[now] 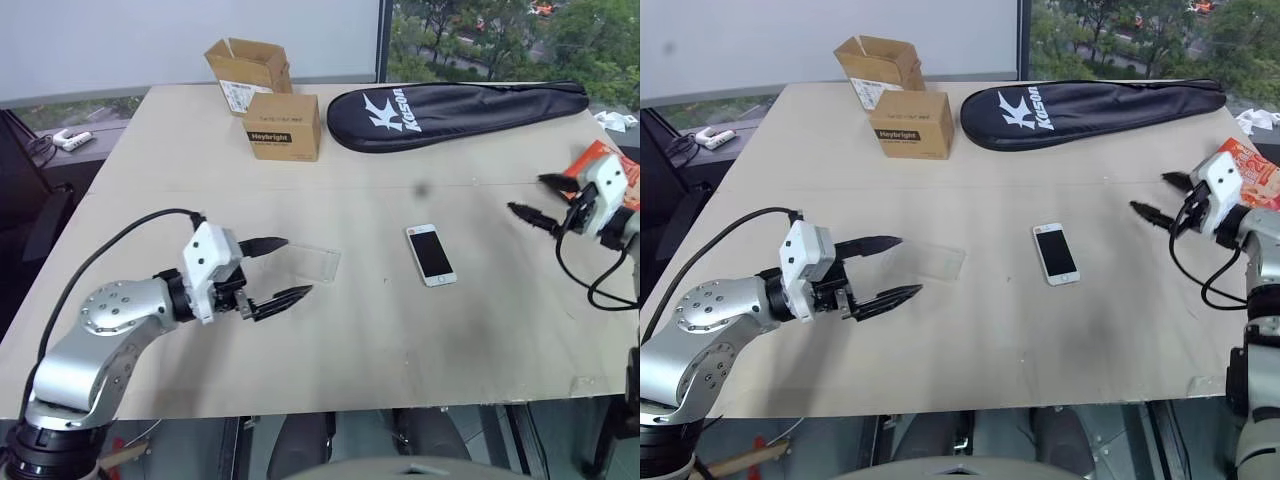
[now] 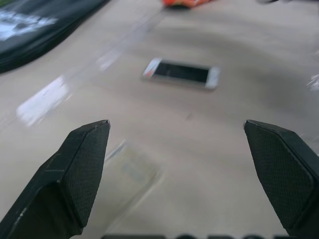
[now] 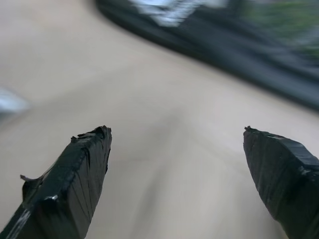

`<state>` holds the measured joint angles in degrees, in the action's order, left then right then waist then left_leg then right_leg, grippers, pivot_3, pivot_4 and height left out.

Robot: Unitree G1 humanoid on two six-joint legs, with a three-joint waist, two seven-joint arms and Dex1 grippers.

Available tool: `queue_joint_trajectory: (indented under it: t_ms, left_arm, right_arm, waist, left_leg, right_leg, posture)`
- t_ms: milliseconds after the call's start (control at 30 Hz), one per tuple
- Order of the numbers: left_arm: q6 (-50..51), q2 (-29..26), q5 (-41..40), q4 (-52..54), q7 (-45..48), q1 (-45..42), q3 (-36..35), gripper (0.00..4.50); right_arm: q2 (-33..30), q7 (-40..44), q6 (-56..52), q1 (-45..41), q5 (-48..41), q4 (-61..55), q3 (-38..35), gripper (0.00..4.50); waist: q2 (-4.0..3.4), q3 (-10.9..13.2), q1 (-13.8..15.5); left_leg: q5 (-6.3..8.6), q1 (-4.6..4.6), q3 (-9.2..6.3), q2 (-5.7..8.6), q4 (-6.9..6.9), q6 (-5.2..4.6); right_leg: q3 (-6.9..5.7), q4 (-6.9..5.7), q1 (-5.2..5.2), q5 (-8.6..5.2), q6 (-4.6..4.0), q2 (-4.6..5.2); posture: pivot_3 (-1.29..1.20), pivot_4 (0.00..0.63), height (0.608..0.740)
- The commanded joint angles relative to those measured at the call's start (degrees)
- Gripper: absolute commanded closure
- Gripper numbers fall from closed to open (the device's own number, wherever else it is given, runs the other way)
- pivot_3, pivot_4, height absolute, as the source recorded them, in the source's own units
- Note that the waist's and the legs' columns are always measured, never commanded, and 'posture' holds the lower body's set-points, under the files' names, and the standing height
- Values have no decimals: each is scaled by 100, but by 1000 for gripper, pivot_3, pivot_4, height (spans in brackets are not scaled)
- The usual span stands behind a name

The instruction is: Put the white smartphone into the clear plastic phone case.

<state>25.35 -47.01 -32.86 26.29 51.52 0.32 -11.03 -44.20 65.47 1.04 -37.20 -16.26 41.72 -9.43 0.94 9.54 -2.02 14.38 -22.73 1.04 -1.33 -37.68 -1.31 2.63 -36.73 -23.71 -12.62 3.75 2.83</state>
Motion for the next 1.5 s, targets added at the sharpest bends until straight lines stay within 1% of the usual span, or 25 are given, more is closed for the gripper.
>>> queue_joint_trajectory:
  t_ms: [33,100,200,300,400,467,567,700,767,800,1033,1067,1333,1433,1500]
  left_arm:
    - [-519,-95,393,-438,262,6,-41,0]
    - [-700,-72,525,-748,382,-56,9,0]
    - [-1179,-86,898,-1577,683,-397,242,0]
    - [-1543,-105,1109,-2415,1089,-909,459,0]
    - [-1884,-126,1279,-3194,1724,-1398,776,0]
    - [-2059,-69,1386,-3650,2012,-1708,953,0]
    - [-2322,55,1665,-4444,2406,-2263,1313,0]
    - [-2572,190,1922,-5110,2906,-2754,1688,0]
    - [-2854,243,2108,-5412,2993,-2923,1805,557]
    - [-2971,303,2182,-5559,2991,-3019,1850,735]
    - [-3458,533,2483,-5946,3167,-3293,2036,4044]
    - [-3453,556,2484,-5896,3202,-3294,2064,4439]
    - [-3239,656,2425,-5211,3372,-3145,2192,4439]
    - [-2701,731,2312,-4288,3339,-2967,2330,4439]
    - [-2375,814,2367,-3717,3039,-2839,2380,4439]
  right_arm:
    - [-73,354,-1578,619,-1159,-1989,-328,25]
    - [-66,404,-2149,1054,-1654,-2848,-433,25]
    - [36,187,-2614,1735,-2029,-4047,-428,25]
    - [130,3,-2945,2208,-2298,-4932,-360,25]
    - [194,-191,-3210,2568,-2559,-5663,-357,25]
    - [127,-177,-3171,2828,-2491,-6032,-282,25]
    - [-72,-30,-2651,3207,-1909,-6451,11,25]
    - [-72,-140,-2693,3390,-2023,-6784,-28,25]
    - [-89,-154,-2706,3448,-2039,-6925,-19,0]
    - [-93,-169,-2722,3470,-2052,-6996,-13,0]
    - [-61,-299,-2808,3473,-2141,-7183,38,0]
    - [-57,-299,-2809,3476,-2151,-7188,45,0]
    - [-92,-288,-2758,3472,-2107,-7080,90,0]
    - [-133,-403,-2824,3498,-2008,-7057,112,0]
    - [-173,-593,-2881,3482,-1808,-7055,182,0]
  waist:
    - [-1,0,12]
    - [-1,0,24]
    - [-1,0,65]
    - [2,-1,119]
    - [1,-1,133]
    - [3,-1,140]
    - [5,-1,163]
    - [8,-1,138]
    - [12,-2,117]
    - [12,-2,120]
    - [14,-3,127]
    - [14,-3,129]
    - [15,-3,141]
    - [15,-3,147]
    - [15,-3,144]
  left_leg:
    - [0,-1,-1,0,0,0]
    - [0,-1,-3,0,0,0]
    - [0,0,-5,0,-1,0]
    - [0,1,-6,1,-4,0]
    - [0,-3,-5,0,-9,0]
    - [0,-6,-3,2,-9,0]
    - [0,-12,-5,2,-10,0]
    - [0,-12,-5,3,-17,0]
    - [0,-14,-6,2,-26,0]
    - [0,-14,-6,2,-27,0]
    - [1,-17,-10,2,-36,-1]
    - [2,-18,-10,2,-37,-2]
    - [3,-21,-11,2,-43,-4]
    - [3,-23,-12,1,-44,-5]
    - [3,-25,-13,2,-46,-5]
  right_leg:
    - [-2,0,-1,0,0,0]
    - [-4,-1,0,0,0,0]
    - [-6,-1,1,-1,1,0]
    - [-9,-3,1,-1,1,-2]
    - [-9,-3,0,-1,1,-3]
    - [-8,0,0,-1,1,-1]
    - [-11,3,0,-1,2,-1]
    - [-11,1,0,-1,3,-2]
    - [-11,-2,1,-1,3,-3]
    - [-11,-3,1,-1,3,-3]
    - [-12,-5,1,-1,3,-4]
    - [-12,-5,2,-1,3,-3]
    - [-12,-5,3,-1,3,-3]
    - [-13,-5,3,-1,3,-2]
    - [-14,-5,3,-1,3,-3]
  posture:
    - [0,150,740]
    - [0,150,740]
    - [0,150,740]
    - [0,150,740]
    - [0,150,740]
    - [0,150,740]
    - [0,150,740]
    - [0,150,740]
    - [0,150,740]
    - [0,150,740]
    - [0,150,740]
    - [0,150,740]
    - [0,150,740]
    - [0,150,740]
    - [0,150,740]
